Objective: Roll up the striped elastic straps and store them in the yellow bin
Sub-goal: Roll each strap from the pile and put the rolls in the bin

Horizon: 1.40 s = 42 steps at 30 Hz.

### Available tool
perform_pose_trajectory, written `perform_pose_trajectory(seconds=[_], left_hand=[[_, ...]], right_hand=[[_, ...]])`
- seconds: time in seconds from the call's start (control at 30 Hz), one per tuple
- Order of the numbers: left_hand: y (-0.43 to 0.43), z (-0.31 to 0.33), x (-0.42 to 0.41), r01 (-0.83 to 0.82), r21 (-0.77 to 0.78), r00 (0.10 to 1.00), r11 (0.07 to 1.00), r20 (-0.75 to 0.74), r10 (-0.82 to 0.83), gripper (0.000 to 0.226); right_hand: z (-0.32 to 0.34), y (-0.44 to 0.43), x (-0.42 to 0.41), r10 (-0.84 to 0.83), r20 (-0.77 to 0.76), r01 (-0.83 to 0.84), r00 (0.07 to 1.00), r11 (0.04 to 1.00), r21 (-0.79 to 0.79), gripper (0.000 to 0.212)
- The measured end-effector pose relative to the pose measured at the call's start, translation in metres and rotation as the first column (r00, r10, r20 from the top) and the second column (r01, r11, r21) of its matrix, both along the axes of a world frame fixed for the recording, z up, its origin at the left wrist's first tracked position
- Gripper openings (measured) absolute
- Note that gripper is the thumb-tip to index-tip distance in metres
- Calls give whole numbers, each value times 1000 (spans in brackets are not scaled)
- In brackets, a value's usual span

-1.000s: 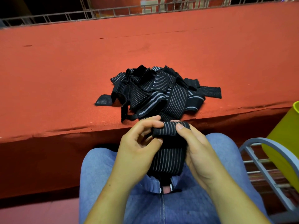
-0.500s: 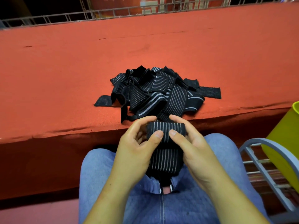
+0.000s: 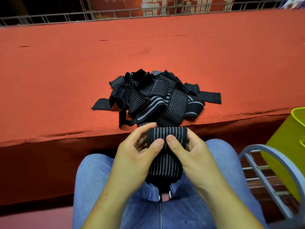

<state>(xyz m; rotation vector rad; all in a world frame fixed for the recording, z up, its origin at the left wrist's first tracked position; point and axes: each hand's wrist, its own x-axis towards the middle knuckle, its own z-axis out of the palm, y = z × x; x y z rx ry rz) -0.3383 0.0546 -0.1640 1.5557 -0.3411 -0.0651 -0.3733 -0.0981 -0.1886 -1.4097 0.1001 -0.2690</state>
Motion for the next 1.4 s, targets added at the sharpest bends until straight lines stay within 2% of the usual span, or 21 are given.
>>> perform_pose_trajectory(seconds=[0.33, 0.6, 0.73, 0.77, 0.9, 1.0, 1.1, 1.27, 1.4], left_hand=[[2, 2, -1, -58, -77, 997, 995, 38, 61, 37], [1, -2, 0, -38, -78, 995, 996, 94, 45, 42], [2, -2, -1, 4, -39, 987, 999, 163, 2, 43], [2, -2, -1, 14, -24, 985, 1000, 174, -10, 43], [4, -4, -3, 43, 2, 984, 999, 173, -43, 43], [5, -4, -3, 55, 9, 987, 998, 152, -55, 48], [4, -1, -6, 67, 3, 994, 998, 82, -67, 54], [0, -3, -3, 41, -23, 997, 999, -57, -42, 54], [1, -4, -1, 35, -47, 995, 998, -89, -39, 37]], right_hand=[[0, 3, 1, 97, -121, -80, 988, 988, 135, 50], [2, 3, 1, 75, -158, -53, 984, 988, 142, 53], [-1, 3, 1, 100, -145, -77, 984, 985, 157, 80], [-1, 3, 2, 102, -141, -77, 985, 983, 168, 81], [0, 4, 1, 65, -127, -40, 990, 981, 188, 55], [1, 4, 0, 35, -119, -9, 992, 976, 217, 48], [1, 3, 2, 12, -106, 12, 994, 976, 219, 32], [0, 0, 4, -39, -68, 53, 997, 974, 219, 35], [1, -1, 3, -57, -58, 68, 997, 978, 199, 21]])
